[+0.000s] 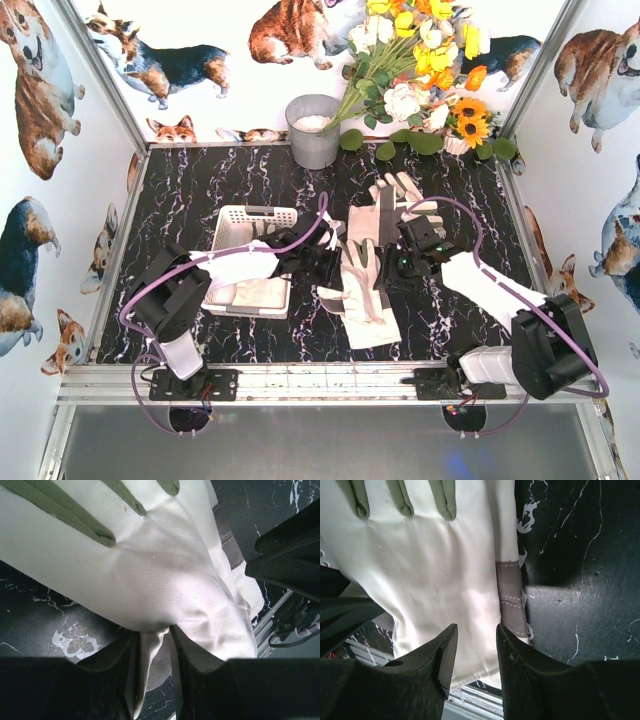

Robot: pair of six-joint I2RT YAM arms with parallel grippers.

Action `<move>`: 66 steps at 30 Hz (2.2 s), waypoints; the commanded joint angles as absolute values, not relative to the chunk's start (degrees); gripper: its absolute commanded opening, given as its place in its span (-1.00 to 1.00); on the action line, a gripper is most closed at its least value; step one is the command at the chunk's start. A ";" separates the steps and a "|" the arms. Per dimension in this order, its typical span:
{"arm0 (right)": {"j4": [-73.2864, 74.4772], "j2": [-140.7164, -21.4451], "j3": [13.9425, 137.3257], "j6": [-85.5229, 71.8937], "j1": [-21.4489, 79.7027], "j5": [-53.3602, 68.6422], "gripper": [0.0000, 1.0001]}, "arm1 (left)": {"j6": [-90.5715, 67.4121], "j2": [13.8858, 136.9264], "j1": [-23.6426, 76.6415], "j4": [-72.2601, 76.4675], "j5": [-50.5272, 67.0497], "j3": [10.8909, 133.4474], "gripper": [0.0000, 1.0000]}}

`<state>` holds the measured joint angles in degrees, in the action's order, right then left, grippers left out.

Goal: Put the gloves into the storage basket
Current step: Pair the glove with the glove.

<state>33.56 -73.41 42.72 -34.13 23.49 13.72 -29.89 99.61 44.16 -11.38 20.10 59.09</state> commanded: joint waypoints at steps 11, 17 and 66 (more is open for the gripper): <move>26.10 -80.57 46.30 -30.39 23.29 9.20 -0.27 | -30.59 95.82 44.07 -10.71 18.11 55.94 -0.45; 25.84 -84.66 48.93 -28.92 23.29 8.69 -0.31 | -30.33 95.88 44.03 -10.88 17.61 55.68 -0.51; 38.69 -77.01 54.44 -21.60 23.20 7.49 -1.00 | -34.57 93.68 45.42 -13.54 23.46 60.38 -1.00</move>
